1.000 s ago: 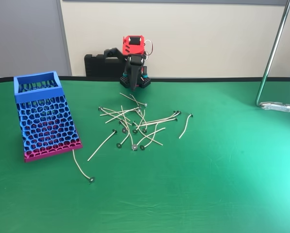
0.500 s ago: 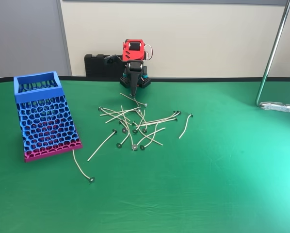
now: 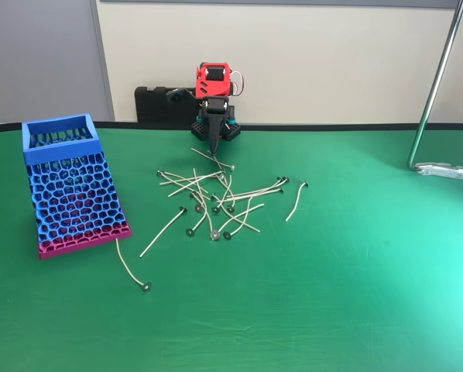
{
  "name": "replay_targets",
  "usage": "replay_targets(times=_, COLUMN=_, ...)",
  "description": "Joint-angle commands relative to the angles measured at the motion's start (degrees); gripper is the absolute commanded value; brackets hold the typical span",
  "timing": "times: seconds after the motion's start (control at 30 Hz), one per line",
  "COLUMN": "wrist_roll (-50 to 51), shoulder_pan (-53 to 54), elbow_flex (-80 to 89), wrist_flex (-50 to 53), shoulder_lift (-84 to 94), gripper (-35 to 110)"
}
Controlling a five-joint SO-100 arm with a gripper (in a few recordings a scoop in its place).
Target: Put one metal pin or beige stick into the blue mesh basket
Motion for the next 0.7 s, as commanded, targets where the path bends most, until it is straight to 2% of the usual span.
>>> replay_targets(times=0.0, wrist_roll=0.00, shoulder_pan=-0.44, elbow_flex=0.26, wrist_flex=-0.09, shoulder_lift=0.53, gripper=1)
replay_targets(times=0.67, wrist_roll=-1.67, shoulder_pan=-1.76, elbow_flex=0.26, wrist_flex=0.00, shoulder_lift=0.53, gripper=1)
